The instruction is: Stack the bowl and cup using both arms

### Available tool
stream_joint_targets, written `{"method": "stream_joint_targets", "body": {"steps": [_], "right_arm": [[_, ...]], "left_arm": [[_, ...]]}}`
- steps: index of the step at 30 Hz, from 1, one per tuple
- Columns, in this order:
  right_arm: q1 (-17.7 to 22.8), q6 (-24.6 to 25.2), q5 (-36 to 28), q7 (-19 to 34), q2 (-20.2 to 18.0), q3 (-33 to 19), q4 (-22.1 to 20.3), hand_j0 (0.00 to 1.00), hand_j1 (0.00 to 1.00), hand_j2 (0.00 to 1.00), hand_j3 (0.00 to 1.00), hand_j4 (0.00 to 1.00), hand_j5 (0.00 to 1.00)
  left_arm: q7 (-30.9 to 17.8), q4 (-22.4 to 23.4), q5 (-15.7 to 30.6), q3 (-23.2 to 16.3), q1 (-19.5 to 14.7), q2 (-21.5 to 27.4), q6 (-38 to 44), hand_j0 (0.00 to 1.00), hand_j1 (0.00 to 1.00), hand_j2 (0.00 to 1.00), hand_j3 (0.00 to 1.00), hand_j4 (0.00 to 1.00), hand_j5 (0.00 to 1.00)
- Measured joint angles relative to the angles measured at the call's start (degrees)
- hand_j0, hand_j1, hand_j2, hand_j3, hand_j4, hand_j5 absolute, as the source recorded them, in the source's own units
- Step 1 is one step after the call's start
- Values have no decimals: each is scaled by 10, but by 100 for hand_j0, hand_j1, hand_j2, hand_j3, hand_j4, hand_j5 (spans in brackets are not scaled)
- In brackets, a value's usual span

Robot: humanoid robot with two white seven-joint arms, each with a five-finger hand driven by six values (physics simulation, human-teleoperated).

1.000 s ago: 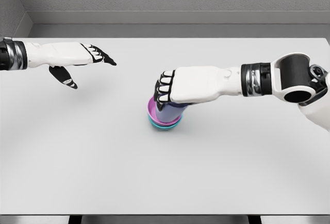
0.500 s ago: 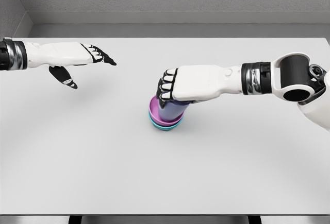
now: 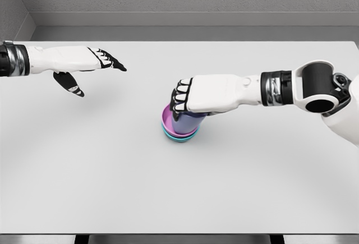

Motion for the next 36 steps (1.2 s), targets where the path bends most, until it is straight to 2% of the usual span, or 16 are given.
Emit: {"method": "stream_joint_targets", "body": {"steps": [2, 7, 9, 10, 11, 23, 29, 32, 34, 36], "right_arm": [[-1, 0, 0, 0, 2, 0, 1, 50, 50, 50, 50, 50, 50], [-2, 0, 0, 0, 6, -1, 1, 67, 67, 67, 67, 67, 67], [-2, 0, 5, 0, 7, -2, 1, 84, 84, 84, 84, 84, 84], [-2, 0, 9, 0, 7, -3, 1, 97, 97, 97, 97, 97, 97], [-3, 0, 11, 0, 8, -3, 1, 100, 100, 100, 100, 100, 100], [-3, 0, 13, 0, 18, -23, 1, 100, 100, 100, 100, 100, 100], [-1, 0, 1, 0, 17, -130, -1, 100, 100, 100, 100, 100, 100], [37, 0, -27, 0, 11, -199, 4, 100, 100, 100, 100, 100, 100], [48, 0, -36, 0, 5, -230, 39, 100, 100, 100, 100, 100, 100], [49, 0, -29, 0, 0, -239, 89, 100, 100, 100, 100, 100, 100]], "left_arm": [[0, 0, 0, 0, 0, 0, 0, 100, 100, 100, 100, 100, 100], [0, 0, 0, 0, 0, 0, 0, 100, 100, 100, 100, 100, 100], [0, 0, 0, 0, 0, 0, 0, 100, 100, 100, 100, 100, 100], [0, 0, 0, 0, 0, 0, 0, 100, 100, 100, 100, 100, 100], [0, 0, 0, 0, 0, 0, 0, 100, 100, 100, 100, 100, 100], [-1, 0, -1, 1, 0, 0, 0, 100, 100, 100, 100, 100, 100], [-1, 1, -1, 1, 0, 1, 0, 100, 100, 100, 100, 100, 100], [0, 12, 0, 1, 1, 1, 0, 100, 100, 100, 100, 100, 100], [0, 19, 0, 1, 4, 0, 0, 100, 100, 100, 100, 100, 100], [1, 23, 1, 1, 4, 0, 0, 100, 100, 100, 100, 100, 100]]}}
